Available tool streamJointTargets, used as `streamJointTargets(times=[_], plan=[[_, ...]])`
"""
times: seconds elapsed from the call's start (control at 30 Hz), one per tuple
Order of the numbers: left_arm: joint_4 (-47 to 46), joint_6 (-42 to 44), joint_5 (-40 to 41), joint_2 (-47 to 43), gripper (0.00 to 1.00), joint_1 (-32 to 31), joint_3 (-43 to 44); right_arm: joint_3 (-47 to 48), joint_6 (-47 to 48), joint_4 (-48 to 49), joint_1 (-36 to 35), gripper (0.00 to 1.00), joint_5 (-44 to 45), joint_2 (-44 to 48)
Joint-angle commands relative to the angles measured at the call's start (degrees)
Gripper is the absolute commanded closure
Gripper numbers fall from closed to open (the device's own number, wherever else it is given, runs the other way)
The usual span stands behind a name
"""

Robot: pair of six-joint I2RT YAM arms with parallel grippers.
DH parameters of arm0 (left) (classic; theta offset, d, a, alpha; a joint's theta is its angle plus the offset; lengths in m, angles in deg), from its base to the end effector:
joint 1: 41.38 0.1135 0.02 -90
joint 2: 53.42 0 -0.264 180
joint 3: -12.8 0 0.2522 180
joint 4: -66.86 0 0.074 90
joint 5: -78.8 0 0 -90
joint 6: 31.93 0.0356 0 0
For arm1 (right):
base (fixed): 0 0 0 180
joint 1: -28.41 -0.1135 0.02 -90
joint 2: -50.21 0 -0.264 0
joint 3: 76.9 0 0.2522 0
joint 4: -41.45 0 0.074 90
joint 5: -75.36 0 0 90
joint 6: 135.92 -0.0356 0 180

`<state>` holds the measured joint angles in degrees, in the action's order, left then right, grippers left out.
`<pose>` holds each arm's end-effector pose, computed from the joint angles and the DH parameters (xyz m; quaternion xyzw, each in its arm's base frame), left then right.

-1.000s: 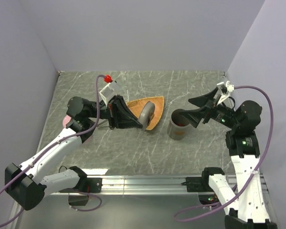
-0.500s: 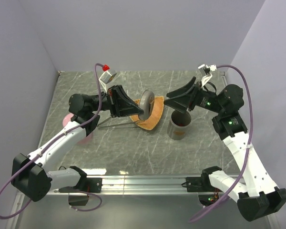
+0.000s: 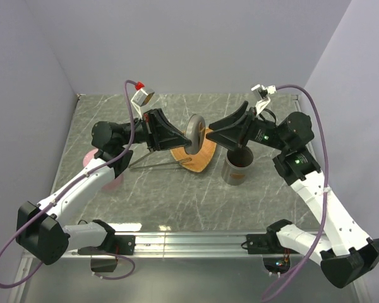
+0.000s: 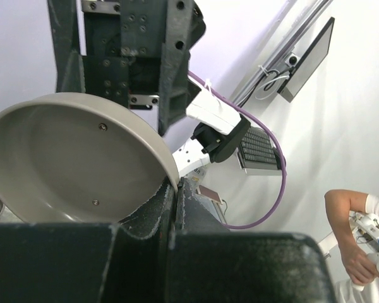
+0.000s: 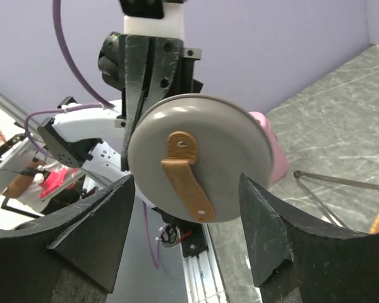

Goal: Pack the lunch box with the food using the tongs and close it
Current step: Pick up the box lid from the center of the board.

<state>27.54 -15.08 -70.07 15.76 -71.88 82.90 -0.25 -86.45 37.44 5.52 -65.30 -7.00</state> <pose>0.1990 -0.1526 0.4240 0.2821 0.5035 -0.7489 0.3258 0.1809 0.1062 0.4451 -0.2524 0.5933 0.5985 0.4756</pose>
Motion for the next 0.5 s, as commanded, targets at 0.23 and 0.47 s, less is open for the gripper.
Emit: streamJointTargets(times=[0.23,0.47], plan=[[-1.5,-2.8,3.2,0.7,1.0,0.0,4.3,1.3,9.2,0.7,-5.3,0.29,7.3,0.6],[-1.5,-2.7,3.3,0.6,1.0,0.0,4.2,2.0,10.4,2.2,-6.4,0.32,10.1,-0.7]])
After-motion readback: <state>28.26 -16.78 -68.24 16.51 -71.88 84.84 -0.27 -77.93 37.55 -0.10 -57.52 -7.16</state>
